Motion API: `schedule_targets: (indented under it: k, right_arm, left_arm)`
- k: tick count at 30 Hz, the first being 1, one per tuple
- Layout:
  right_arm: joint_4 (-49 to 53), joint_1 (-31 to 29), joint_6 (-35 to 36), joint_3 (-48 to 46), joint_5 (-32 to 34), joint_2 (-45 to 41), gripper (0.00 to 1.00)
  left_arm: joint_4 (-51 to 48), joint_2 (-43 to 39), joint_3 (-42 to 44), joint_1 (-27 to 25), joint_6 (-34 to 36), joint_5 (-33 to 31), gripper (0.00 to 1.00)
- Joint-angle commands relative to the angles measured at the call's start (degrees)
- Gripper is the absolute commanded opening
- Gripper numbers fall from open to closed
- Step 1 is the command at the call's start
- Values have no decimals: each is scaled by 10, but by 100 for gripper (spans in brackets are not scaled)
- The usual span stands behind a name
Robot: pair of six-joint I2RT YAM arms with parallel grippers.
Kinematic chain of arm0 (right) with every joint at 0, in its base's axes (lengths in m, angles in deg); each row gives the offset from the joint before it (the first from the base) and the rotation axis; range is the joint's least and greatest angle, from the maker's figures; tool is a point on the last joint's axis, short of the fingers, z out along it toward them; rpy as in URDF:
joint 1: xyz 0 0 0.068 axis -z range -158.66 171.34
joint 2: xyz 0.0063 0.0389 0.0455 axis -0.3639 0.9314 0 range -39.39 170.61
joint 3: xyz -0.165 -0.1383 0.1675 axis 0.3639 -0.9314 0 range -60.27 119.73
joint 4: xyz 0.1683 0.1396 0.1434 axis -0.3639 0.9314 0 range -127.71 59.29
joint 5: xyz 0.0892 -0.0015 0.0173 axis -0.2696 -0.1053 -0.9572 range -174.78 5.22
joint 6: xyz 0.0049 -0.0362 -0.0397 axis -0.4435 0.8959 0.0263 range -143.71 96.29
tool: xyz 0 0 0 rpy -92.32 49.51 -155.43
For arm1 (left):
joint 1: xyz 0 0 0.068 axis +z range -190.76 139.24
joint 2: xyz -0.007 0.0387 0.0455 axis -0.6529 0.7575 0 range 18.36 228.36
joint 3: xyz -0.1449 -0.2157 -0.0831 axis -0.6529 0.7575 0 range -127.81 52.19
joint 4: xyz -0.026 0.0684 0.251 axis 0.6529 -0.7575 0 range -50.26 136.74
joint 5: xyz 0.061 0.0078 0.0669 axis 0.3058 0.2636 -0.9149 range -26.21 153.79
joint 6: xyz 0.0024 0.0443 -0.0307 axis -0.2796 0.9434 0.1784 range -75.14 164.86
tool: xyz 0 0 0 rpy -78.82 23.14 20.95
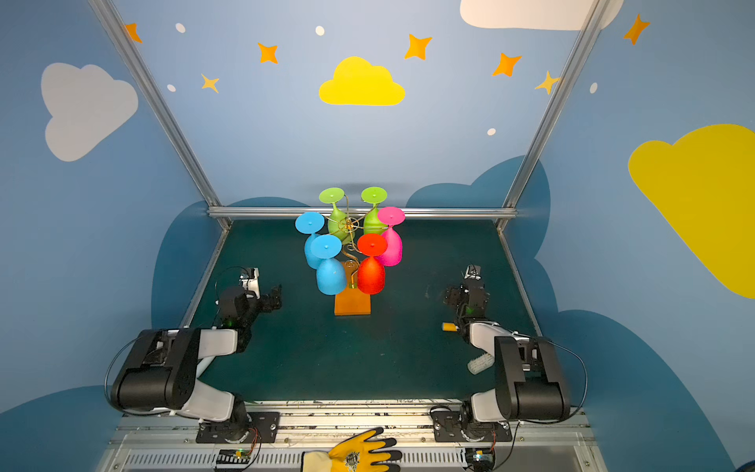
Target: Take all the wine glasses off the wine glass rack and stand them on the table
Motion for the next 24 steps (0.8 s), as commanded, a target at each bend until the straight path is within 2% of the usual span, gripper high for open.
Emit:
schedule_targets:
  k: [1,24]
  right_arm:
    - [4,-1,-5,11,-5,5,87]
    - [4,0,-4,11,-5,4,87]
  left_arm:
    - [-2,4,-8,-1,-2,-1,99]
    - [0,3,-6,3,-5,8,99]
